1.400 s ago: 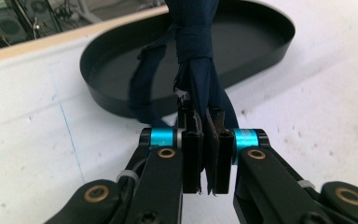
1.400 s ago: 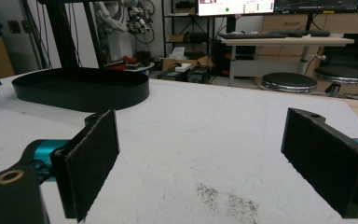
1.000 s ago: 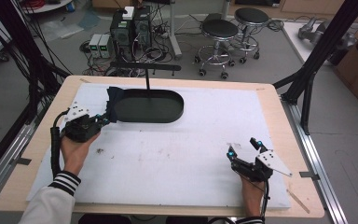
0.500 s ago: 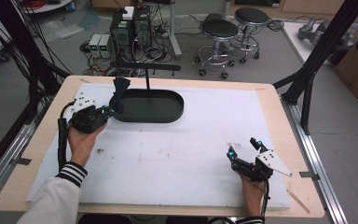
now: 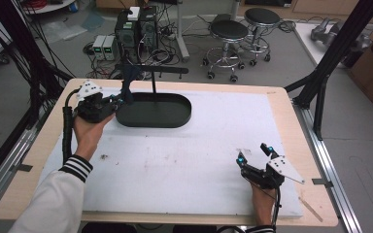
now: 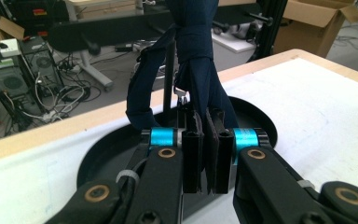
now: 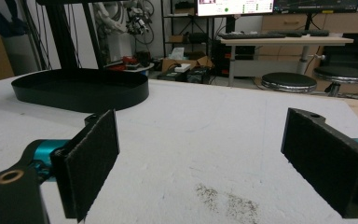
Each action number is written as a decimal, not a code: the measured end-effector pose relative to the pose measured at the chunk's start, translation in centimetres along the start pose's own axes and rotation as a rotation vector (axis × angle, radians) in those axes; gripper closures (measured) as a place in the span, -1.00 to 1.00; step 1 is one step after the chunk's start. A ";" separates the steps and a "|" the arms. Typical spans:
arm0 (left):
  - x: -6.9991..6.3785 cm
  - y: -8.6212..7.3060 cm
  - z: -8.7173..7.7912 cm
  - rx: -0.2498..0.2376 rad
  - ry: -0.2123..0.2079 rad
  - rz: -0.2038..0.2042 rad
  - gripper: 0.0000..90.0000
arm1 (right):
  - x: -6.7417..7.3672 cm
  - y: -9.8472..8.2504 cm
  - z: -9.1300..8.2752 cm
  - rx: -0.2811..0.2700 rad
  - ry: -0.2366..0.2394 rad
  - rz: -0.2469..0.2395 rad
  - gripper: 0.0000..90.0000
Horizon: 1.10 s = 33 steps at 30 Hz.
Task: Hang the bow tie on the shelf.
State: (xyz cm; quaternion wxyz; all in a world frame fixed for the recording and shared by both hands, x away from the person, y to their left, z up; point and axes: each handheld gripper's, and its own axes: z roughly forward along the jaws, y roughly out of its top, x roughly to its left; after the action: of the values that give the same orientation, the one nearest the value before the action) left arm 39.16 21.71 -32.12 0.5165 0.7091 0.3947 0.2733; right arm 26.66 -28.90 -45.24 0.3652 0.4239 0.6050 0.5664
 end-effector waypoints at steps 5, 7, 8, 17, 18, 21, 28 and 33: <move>0.3 1.2 0.9 -0.002 0.003 -0.005 0.91 | 0.0 0.0 0.0 0.000 0.002 0.003 -0.77; 0.4 1.5 1.3 0.001 0.005 -0.013 0.91 | 0.0 0.0 0.0 0.000 0.002 0.003 -0.77; 0.5 1.7 1.4 -0.001 0.006 -0.015 0.91 | 0.0 0.0 0.0 -0.001 0.002 0.003 -0.77; 1.2 3.1 2.7 0.003 0.032 -0.023 0.91 | 0.0 0.0 -0.1 0.003 0.002 0.009 -0.77; 1.3 3.3 2.9 0.002 0.035 -0.029 0.91 | 0.0 0.0 -0.1 0.003 0.002 0.009 -0.77; 1.2 3.6 3.4 0.003 0.033 -0.036 0.91 | 0.0 0.0 -0.1 0.002 0.000 0.009 -0.77; 0.4 4.5 5.0 -0.006 0.022 -0.029 0.91 | 0.0 0.0 -0.1 0.002 0.000 0.010 -0.77; 0.1 4.5 5.8 -0.003 0.014 -0.037 0.91 | 0.0 0.0 -0.1 0.002 0.001 0.013 -0.77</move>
State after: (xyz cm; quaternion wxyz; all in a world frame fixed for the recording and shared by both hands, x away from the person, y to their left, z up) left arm 45.08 18.05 -29.73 0.5197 0.6989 0.4111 0.2692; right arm 26.60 -28.91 -45.25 0.3609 0.4277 0.6030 0.5685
